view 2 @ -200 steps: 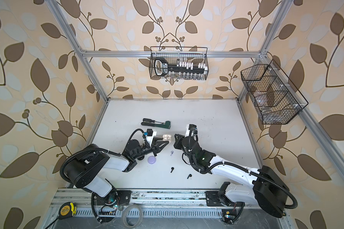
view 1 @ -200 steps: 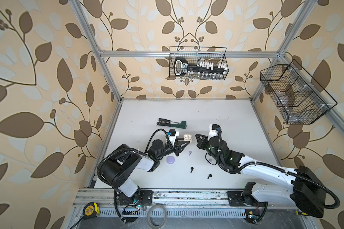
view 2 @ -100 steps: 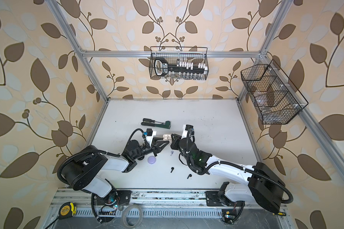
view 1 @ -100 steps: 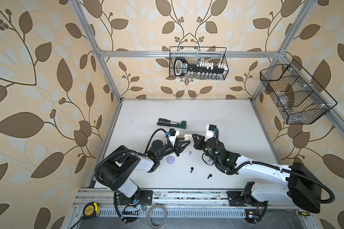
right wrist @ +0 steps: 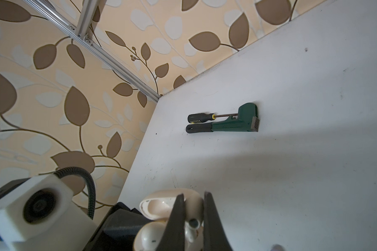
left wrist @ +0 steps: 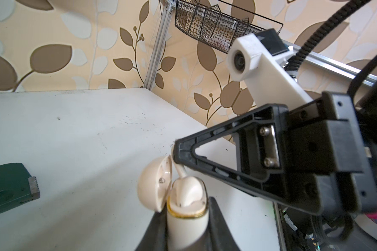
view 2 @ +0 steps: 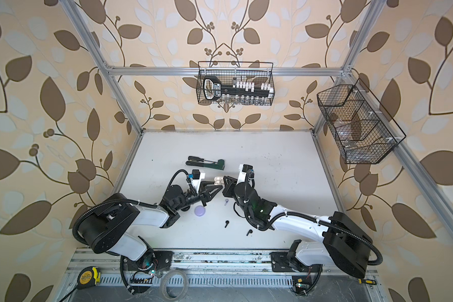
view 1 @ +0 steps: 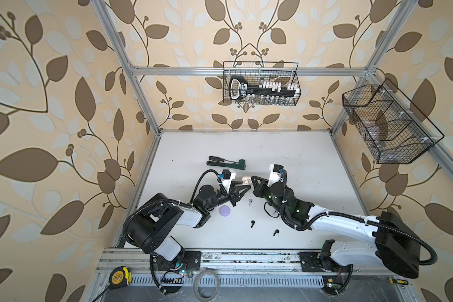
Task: Insert wireless bluetooth earbuds into charging case
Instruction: Insert the wireless bluetooth earbud into the charging case.
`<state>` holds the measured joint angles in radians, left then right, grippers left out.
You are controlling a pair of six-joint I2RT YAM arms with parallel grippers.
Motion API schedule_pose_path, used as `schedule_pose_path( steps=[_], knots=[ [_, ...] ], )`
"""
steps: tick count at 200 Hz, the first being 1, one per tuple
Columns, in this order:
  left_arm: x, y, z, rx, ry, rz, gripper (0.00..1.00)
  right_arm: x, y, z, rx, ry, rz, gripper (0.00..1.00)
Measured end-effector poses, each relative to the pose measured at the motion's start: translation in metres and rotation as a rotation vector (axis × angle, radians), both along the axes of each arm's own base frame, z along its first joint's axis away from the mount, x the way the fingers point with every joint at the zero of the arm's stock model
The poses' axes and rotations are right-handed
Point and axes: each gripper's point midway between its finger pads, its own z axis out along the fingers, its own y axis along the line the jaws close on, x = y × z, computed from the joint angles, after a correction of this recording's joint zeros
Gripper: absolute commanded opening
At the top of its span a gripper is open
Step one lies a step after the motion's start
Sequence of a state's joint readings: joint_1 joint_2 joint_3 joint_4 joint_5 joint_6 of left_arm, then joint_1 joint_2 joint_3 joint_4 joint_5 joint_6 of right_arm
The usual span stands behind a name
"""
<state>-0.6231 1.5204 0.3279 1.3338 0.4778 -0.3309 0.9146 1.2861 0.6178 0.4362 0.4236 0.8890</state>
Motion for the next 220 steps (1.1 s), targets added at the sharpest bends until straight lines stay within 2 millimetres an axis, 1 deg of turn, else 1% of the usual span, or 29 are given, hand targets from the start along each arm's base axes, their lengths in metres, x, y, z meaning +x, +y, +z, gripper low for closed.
schedule_pose_path(
  steps=[66, 96, 172, 220],
  knots=[
    [-0.004, 0.005, 0.004, -0.018, 0.012, 0.02, 0.0, -0.006, 0.006, 0.004, 0.01, -0.019, 0.003, 0.1],
    [-0.007, 0.011, 0.009, -0.028, 0.004, 0.038, 0.0, -0.01, 0.011, 0.008, 0.027, -0.035, 0.003, 0.09],
    [-0.011, 0.017, 0.008, -0.028, 0.008, 0.061, 0.0, -0.015, 0.017, 0.007, 0.039, -0.037, 0.005, 0.09],
    [-0.016, 0.019, 0.008, -0.028, 0.008, 0.059, 0.0, -0.022, 0.018, 0.006, 0.057, -0.052, -0.004, 0.09]
  ],
)
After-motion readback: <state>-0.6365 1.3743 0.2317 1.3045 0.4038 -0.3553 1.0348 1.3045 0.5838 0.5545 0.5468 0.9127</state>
